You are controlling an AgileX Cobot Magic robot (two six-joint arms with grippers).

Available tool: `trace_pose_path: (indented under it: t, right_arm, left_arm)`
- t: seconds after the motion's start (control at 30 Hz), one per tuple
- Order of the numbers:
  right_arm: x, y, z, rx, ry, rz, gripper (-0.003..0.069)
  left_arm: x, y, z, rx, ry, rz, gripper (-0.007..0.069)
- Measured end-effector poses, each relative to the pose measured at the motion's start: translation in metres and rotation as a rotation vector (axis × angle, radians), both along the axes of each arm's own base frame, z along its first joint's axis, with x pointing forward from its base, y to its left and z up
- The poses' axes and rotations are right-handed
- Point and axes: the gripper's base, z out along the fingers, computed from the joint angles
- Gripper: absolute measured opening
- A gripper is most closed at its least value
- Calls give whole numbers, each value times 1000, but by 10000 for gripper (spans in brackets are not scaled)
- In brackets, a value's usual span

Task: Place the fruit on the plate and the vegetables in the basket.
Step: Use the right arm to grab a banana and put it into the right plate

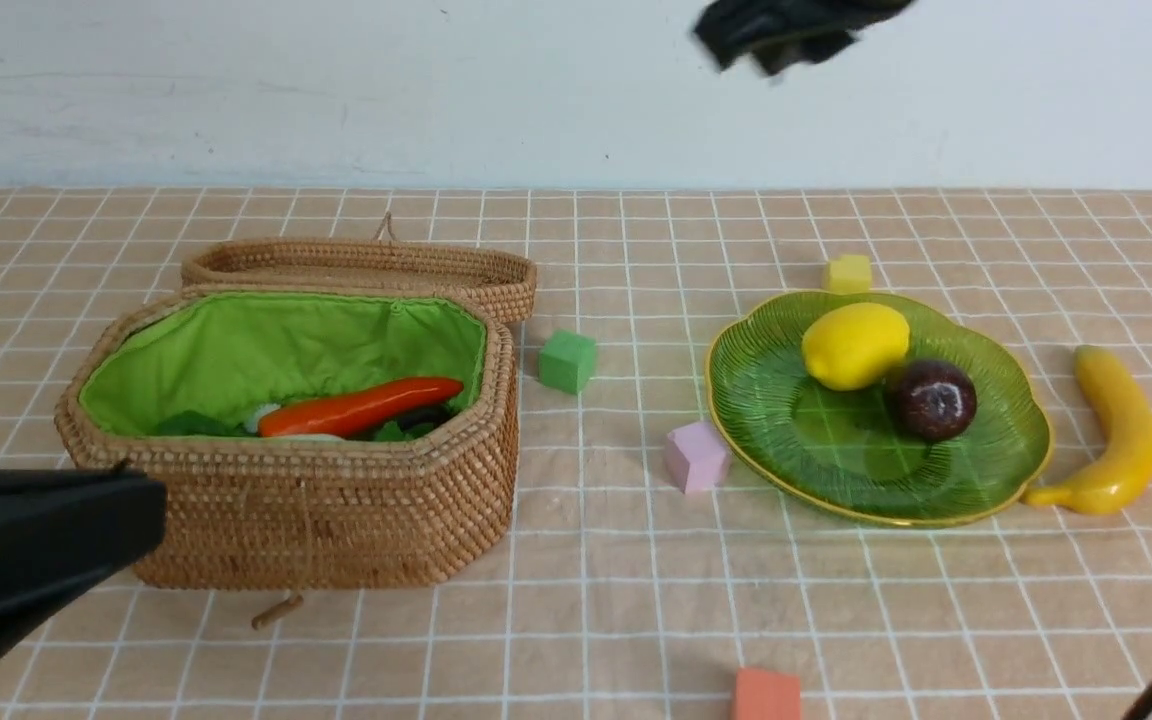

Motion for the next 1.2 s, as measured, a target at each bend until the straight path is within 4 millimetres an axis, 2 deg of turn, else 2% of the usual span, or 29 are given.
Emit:
trace_pose_path:
  t: [0.03,0.1,0.13,0.23,0.3,0.33,0.37,0.43,0.47,0.53,0.63,0.67,0.77,0.83,0.93,1.0,1.1,1.2]
  right_arm:
    - [2,-21,-3,38,29,-105,70]
    - [4,-65,-11,99,74,-300,36]
    - [7,-87,-21,121,112,-403,31]
    - [12,-129,-55,146,219,-586,50]
    - [24,-172,-101,202,309,-724,115]
    - [27,-177,-109,213,321,-738,129]
    - [37,-196,-140,266,360,-791,205]
    - [45,-208,-162,304,382,-824,261]
    - [56,-222,-187,343,399,-855,335]
    - [67,-235,-213,361,419,-874,411]
    - [77,-244,-236,361,426,-880,461]
    - [83,-250,-253,360,430,-887,479]
    - [91,-257,-281,366,447,-904,479]
    - [93,-259,-295,362,467,-910,454]
    - [95,-261,-299,352,470,-903,401]
    - [95,-261,-300,329,472,-872,323]
    - [94,-261,-296,300,491,-835,325]
    - [88,-259,-281,280,512,-808,325]
  left_arm:
    - [-1,-1,1,4,-11,-18,-13]
    - [-2,-2,1,17,-25,-39,-13]
    - [-2,-2,1,25,-33,-47,-13]
    - [-2,-3,1,35,-43,-56,-13]
    - [-2,-3,1,39,-47,-58,-13]
    - [-2,-3,1,40,-47,-58,-13]
    - [-2,-3,1,41,-47,-58,-13]
    - [-2,-3,1,41,-47,-58,-13]
    - [-2,-3,1,41,-47,-58,-13]
    - [-2,-3,1,41,-48,-58,-13]
    - [-2,-3,1,39,-50,-58,-13]
    - [-2,-3,1,39,-50,-58,-13]
    - [-2,-3,1,39,-49,-58,-13]
    - [-2,-3,1,38,-50,-58,-13]
    - [-2,-3,1,38,-50,-58,-13]
    - [-2,-3,1,38,-49,-58,-12]
    - [-2,-3,1,38,-49,-58,-10]
    - [-2,-3,1,38,-49,-58,-8]
